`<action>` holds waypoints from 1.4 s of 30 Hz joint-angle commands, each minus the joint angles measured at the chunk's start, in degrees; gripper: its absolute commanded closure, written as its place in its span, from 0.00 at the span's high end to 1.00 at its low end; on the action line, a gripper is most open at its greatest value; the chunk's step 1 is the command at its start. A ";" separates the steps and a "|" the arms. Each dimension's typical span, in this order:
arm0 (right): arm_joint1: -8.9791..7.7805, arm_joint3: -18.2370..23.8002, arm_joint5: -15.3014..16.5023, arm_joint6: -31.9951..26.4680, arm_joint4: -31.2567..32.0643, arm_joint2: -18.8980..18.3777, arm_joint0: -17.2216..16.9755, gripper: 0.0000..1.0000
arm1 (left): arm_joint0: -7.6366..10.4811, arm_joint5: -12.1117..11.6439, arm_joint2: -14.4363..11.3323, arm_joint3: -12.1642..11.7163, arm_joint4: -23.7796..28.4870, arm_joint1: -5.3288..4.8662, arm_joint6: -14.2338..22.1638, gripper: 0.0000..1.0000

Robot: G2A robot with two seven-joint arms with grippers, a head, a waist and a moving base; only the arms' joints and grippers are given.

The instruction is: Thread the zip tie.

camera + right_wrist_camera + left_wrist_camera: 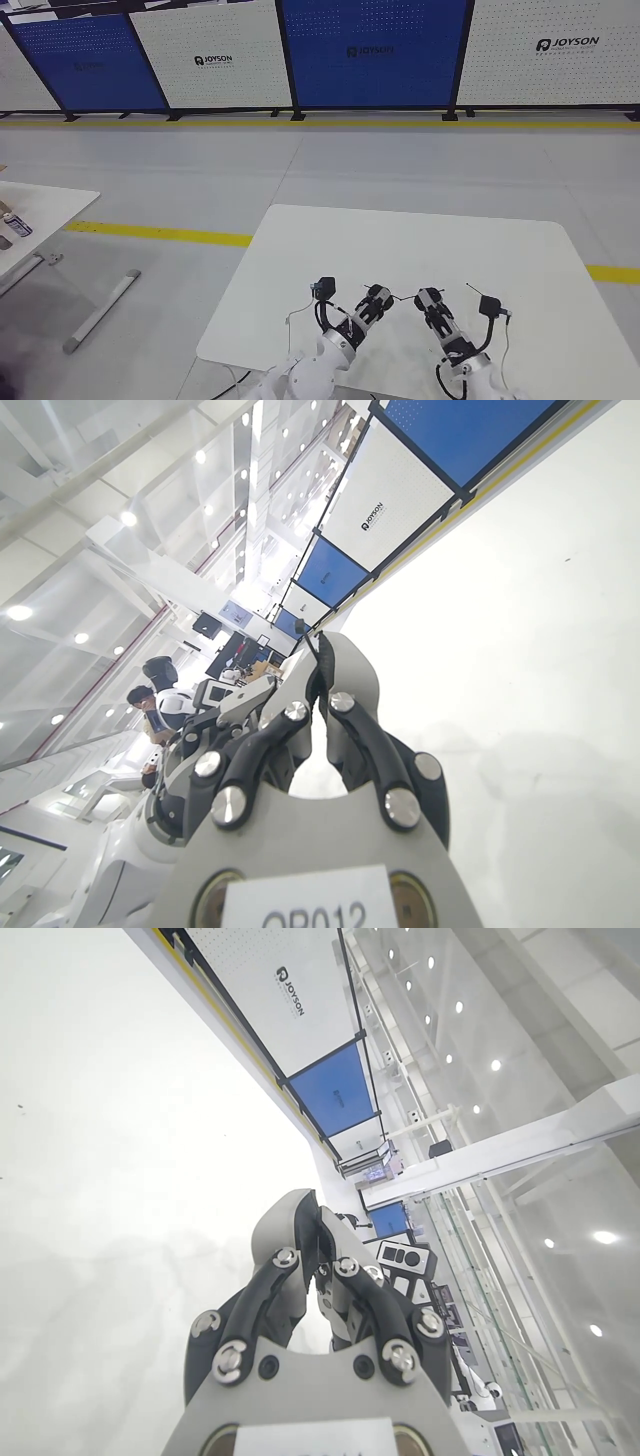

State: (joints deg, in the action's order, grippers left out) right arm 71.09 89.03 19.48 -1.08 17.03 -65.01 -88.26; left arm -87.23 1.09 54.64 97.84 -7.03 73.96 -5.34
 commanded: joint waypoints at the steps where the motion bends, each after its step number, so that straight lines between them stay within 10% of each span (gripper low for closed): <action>1: 0.05 -0.11 0.00 0.05 -0.01 0.00 0.03 0.00 | 0.04 0.04 0.00 -0.08 -0.02 0.03 -0.01 0.17; 42: 0.41 0.42 0.00 -2.27 0.55 -0.59 -0.48 0.00 | 1.24 1.33 -2.16 -2.13 -2.65 0.67 2.19 0.00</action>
State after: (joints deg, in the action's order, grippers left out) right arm 71.52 89.43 19.48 -3.19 17.60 -65.54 -88.72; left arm -85.94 2.50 52.45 95.68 -9.62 74.65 -3.30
